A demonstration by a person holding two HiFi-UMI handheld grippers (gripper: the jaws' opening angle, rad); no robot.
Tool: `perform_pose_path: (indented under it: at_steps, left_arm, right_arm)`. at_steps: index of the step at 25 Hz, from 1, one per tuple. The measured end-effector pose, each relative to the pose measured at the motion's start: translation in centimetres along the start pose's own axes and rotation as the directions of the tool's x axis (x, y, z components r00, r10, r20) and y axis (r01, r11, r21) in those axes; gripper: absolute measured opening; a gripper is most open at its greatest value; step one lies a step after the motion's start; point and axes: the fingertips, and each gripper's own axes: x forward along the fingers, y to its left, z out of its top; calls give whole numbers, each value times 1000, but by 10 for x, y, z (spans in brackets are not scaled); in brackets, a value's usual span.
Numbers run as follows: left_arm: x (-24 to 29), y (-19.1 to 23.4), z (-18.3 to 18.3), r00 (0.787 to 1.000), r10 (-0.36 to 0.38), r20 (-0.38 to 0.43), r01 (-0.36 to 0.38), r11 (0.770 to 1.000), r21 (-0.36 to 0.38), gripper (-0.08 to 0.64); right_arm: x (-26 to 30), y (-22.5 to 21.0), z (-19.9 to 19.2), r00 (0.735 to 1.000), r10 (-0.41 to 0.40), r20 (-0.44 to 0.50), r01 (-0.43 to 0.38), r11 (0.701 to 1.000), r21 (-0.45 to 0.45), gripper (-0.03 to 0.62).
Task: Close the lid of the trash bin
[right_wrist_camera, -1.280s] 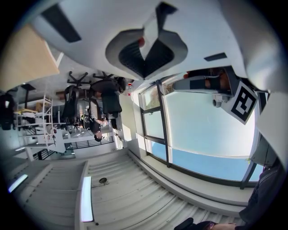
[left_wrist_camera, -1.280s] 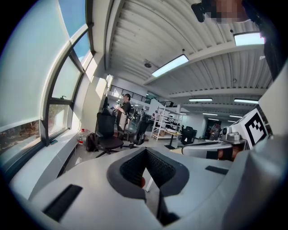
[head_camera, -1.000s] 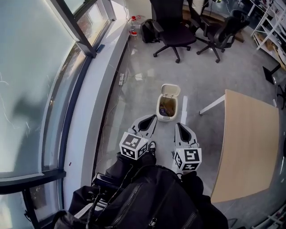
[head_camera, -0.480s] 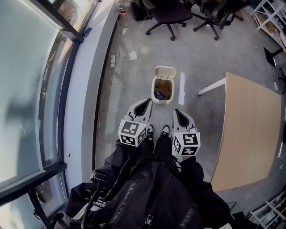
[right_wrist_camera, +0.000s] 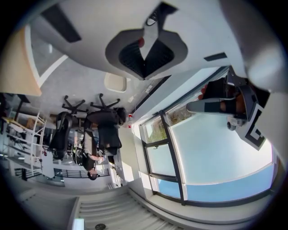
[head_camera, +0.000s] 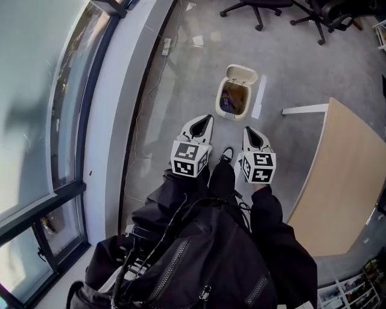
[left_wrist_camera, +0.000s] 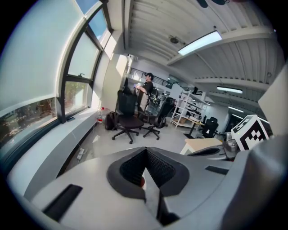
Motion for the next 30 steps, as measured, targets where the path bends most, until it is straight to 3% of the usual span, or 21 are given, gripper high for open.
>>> perform_pose_path:
  at_steps: [9,17,30]
  left_arm:
    - [18,50,-84,985,90,-145,-104,990,-95,0]
    - [41,75,-125,970,92,-227,-130,979,-156,0]
    - [55,91,-175,943,77,-323,-156,961,-226,0]
  right_arm:
    - [77,-24,-50,991,38,-130,-44,998,-40,5]
    - [139,-45,-70,981,49,-188,-60,997,-55,5]
    - [258,-126,-31,986,21,-164,-39,993,-108,5]
